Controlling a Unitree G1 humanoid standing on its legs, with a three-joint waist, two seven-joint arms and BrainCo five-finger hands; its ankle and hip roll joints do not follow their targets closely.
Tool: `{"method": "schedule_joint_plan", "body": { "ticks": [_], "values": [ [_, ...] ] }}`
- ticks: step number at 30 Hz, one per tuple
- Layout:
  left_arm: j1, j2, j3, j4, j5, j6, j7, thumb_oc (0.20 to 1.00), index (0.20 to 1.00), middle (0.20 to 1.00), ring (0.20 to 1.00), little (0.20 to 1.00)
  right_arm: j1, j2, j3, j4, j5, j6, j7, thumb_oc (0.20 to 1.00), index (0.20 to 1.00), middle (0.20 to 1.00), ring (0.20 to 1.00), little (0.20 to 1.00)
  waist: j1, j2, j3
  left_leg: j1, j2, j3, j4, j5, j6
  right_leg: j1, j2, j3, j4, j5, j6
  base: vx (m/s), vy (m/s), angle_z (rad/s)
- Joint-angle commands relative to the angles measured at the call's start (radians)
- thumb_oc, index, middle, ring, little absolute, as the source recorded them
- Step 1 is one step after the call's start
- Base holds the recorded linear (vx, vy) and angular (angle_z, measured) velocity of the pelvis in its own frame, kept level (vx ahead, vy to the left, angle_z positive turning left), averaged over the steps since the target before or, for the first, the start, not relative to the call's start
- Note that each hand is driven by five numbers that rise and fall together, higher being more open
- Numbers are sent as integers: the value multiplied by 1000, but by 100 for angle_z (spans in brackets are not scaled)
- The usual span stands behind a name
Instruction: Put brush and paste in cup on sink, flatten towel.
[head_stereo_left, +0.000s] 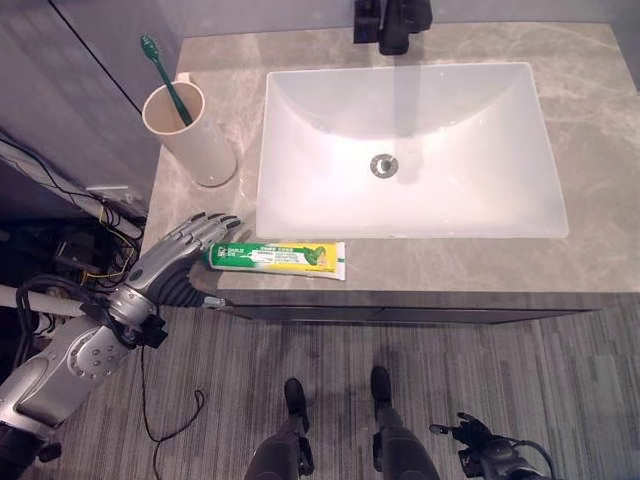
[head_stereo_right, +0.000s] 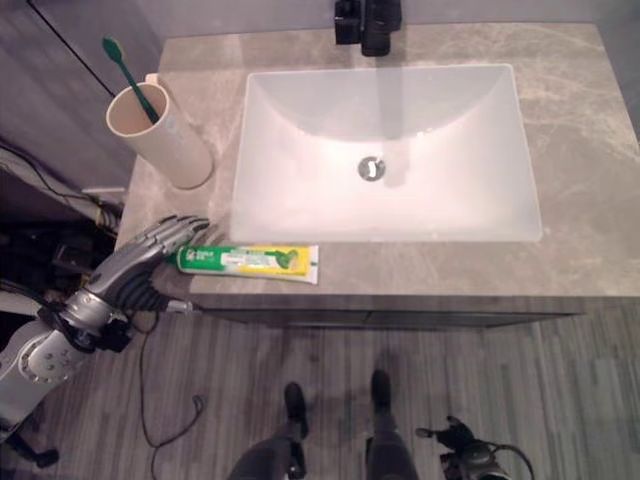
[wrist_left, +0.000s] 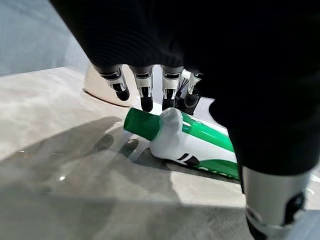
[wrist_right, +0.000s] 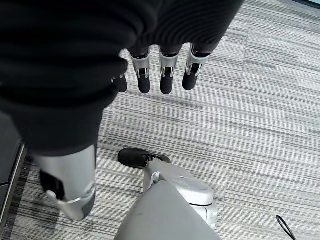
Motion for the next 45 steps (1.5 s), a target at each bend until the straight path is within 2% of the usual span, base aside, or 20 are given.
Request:
{"method": "schedule_joint_plan", "body": {
  "ticks": [1,6,7,14,22,28,29,30,35,36,37,38,42,44,45],
  "values": [
    [-50,-46,10,26,-33,-3,33,1000,1000,1000,1000,1000,-13,15,27,2,17,-2,-3,1000,1000,1000,1000,1000,-2,-13,0,51,61,-9,7,-5,-96,-25,-83,54,1,38,103,13,3,-12],
    [-41,-86,7,36,-84,3,22,1000,1000,1000,1000,1000,-12,18,31,2,14,0,-1,1000,1000,1000,1000,1000,-5,-17,2,54,66,4,7,-5,-99,-31,-77,62,1,40,103,12,-9,-8],
    [-44,-127,3,46,-132,7,14,1000,1000,1000,1000,1000,-14,20,31,2,16,0,-4,1000,1000,1000,1000,1000,-8,-19,3,53,68,5,7,-5,-100,-34,-76,63,1,41,102,10,-7,-7],
    [-43,-162,6,65,-150,15,7,1000,1000,1000,1000,1000,-22,20,33,-1,11,1,-3,1000,1000,1000,1000,1000,-17,-25,9,66,75,27,7,-11,-99,-41,-62,84,1,40,103,8,-4,-5],
    [-26,-163,12,66,-149,30,-8,1000,1000,1000,1000,1000,-33,23,45,-2,9,2,0,1000,1000,1000,1000,1000,-20,-35,17,91,90,64,7,-14,-105,-46,-44,106,1,46,105,16,-14,-14],
    [-27,-139,11,66,-87,36,-5,1000,1000,1000,1000,1000,-36,22,48,-4,6,2,-1,1000,1000,1000,1000,1000,-25,-36,22,94,95,74,7,-16,-107,-49,-40,107,1,47,106,-1,-9,-5],
    [-27,-139,10,66,-86,36,-4,947,947,947,947,947,-36,22,48,-4,6,2,-1,1000,1000,1000,1000,1000,-25,-37,22,94,95,75,7,-16,-107,-49,-40,107,1,47,106,0,0,0],
    [-31,-96,5,67,-13,39,-5,595,595,595,595,595,-37,23,50,-6,3,2,-3,1000,1000,1000,1000,1000,-26,-35,23,95,97,79,7,-17,-109,-50,-38,109,1,48,106,0,0,0],
    [-46,-35,-50,79,70,40,-41,517,517,517,517,517,-40,25,55,-3,-3,4,-3,1000,1000,1000,1000,1000,-29,-35,24,99,99,88,7,-18,-111,-51,-35,114,1,48,107,-1,-6,-4],
    [-54,-1,-77,78,117,39,-60,479,479,479,479,479,-41,23,56,-2,-4,5,-3,1000,1000,1000,1000,1000,-33,-34,27,103,100,92,7,-20,-112,-50,-35,115,1,48,108,-4,2,-5],
    [-57,0,-80,79,117,39,-60,457,457,457,457,457,-41,23,54,-2,-4,5,-2,1000,1000,1000,1000,1000,-31,-34,26,102,100,93,7,-19,-112,-52,-35,116,1,49,108,-11,-1,-5],
    [-62,30,-99,78,154,37,-73,388,388,388,388,388,-42,19,56,-1,-7,5,-5,1000,1000,1000,1000,1000,-35,-32,26,102,101,95,7,-20,-112,-53,-33,117,1,50,109,-9,-5,-4],
    [-66,84,-116,74,212,36,-87,256,256,256,256,256,-44,16,48,4,-8,8,-6,1000,1000,1000,1000,1000,-38,-31,26,106,102,103,7,-22,-114,-57,-30,123,1,54,108,-11,2,-8],
    [-66,97,-122,73,230,34,-88,200,200,200,200,200,-42,17,42,6,-5,8,-7,1000,1000,1000,1000,1000,-41,-31,27,107,103,106,7,-22,-114,-58,-30,124,1,55,109,-16,-2,-6],
    [-66,105,-122,74,239,34,-90,200,200,200,200,200,-42,16,37,9,0,9,-8,1000,1000,1000,1000,1000,-43,-30,27,108,103,108,7,-22,-115,-59,-29,125,1,55,110,-20,-6,-5]
  ]
}}
